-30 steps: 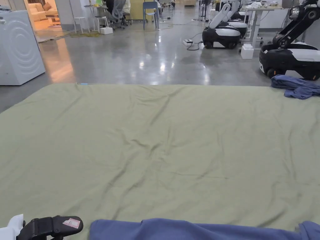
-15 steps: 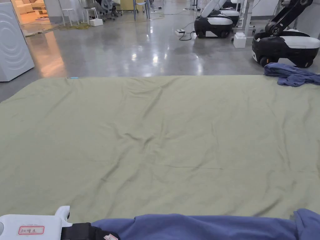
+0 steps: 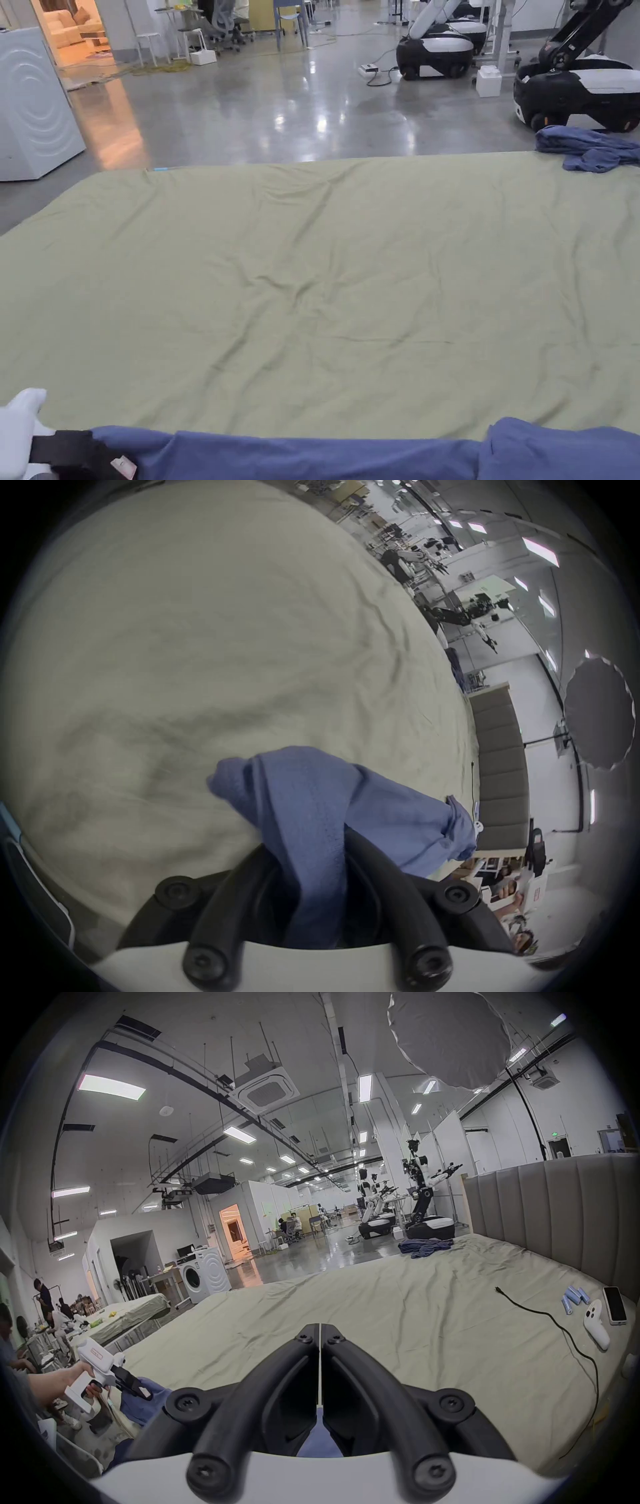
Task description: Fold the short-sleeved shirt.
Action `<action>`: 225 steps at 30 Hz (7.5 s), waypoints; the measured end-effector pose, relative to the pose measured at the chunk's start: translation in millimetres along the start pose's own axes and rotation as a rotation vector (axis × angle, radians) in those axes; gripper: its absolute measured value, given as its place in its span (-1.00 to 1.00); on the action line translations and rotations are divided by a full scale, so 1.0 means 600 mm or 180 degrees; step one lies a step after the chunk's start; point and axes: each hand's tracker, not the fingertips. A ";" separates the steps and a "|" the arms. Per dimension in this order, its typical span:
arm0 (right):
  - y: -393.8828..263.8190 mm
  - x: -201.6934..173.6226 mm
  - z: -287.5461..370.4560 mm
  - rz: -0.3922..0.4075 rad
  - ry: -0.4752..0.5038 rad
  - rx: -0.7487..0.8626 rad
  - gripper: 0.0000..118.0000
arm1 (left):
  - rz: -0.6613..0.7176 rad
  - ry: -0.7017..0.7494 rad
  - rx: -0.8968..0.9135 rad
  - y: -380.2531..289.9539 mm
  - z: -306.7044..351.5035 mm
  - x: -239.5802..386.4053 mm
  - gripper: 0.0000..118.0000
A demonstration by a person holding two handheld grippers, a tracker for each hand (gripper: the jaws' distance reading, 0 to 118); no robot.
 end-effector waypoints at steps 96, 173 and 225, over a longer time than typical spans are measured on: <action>0.011 0.023 0.060 -0.0394 0.0020 0.0141 -0.94 | 0.0464 -0.0615 0.0219 -0.040 -0.043 -0.111 -0.91; -0.216 -0.125 -0.333 0.2049 0.0663 -0.3462 -0.94 | -0.0169 -0.1666 0.0027 -0.081 -0.180 0.075 -0.85; -0.039 -0.095 -0.192 -0.0548 0.0563 -0.1086 -0.94 | 0.0188 0.0011 -0.0035 0.172 0.051 -0.093 -0.49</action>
